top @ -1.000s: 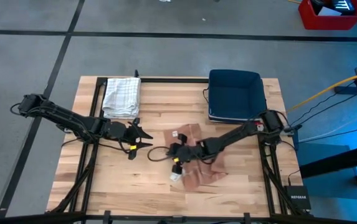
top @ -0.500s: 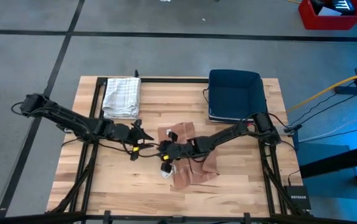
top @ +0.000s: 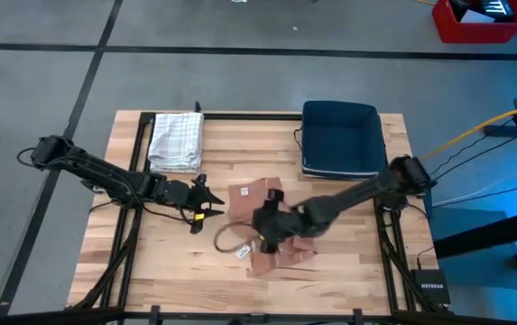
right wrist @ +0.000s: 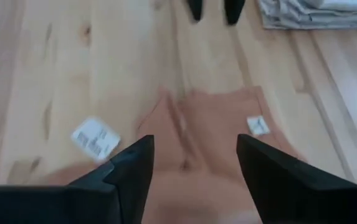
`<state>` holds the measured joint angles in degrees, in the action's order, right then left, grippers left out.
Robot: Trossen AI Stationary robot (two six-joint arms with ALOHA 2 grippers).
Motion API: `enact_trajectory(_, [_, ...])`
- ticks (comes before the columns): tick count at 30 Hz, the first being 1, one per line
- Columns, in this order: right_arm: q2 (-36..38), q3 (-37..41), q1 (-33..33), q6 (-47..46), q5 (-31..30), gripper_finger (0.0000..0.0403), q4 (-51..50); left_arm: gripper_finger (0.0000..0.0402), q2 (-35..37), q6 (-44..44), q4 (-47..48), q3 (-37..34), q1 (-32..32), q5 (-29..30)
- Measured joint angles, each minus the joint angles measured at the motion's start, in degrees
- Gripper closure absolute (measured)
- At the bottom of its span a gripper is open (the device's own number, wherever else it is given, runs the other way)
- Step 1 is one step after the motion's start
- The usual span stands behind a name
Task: Fold towel
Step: Fold the brown towel on the table
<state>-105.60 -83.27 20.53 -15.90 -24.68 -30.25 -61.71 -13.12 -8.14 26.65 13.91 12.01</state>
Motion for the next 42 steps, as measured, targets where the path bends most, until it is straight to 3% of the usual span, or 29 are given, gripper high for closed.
enact_trajectory(7, [5.5,11.2,5.8,-7.1,-4.5,0.0186,6.3,0.0263,0.0,0.4,-0.4,0.0,0.0,0.0])
enact_trajectory(14, [9.9,29.0,8.2,-12.0,-8.0,0.0194,32.3,0.0263,-2.2,0.1,-2.8,0.0,0.0,0.0])
enact_trajectory(19, [9.3,39.4,8.4,-12.4,-10.8,0.0194,58.2,0.0263,-10.4,-0.2,-7.3,1.5,0.0,-1.4])
enact_trajectory(22, [8.5,42.9,8.3,-10.5,-11.2,0.0194,66.1,0.0263,-15.5,0.0,-3.8,5.7,0.5,-1.5])
enact_trajectory(28, [6.6,43.4,8.2,-9.0,-12.9,0.0194,67.5,0.0263,-22.5,1.7,6.3,13.0,2.9,-1.5])
enact_trajectory(34, [6.3,43.4,7.1,-7.9,-13.6,0.0194,67.6,0.0263,-24.2,3.3,7.8,14.1,4.2,-1.4])
enact_trajectory(42, [6.3,43.4,7.2,-11.0,-10.1,0.0194,67.5,0.0263,-24.2,2.5,7.4,14.1,3.1,-1.0])
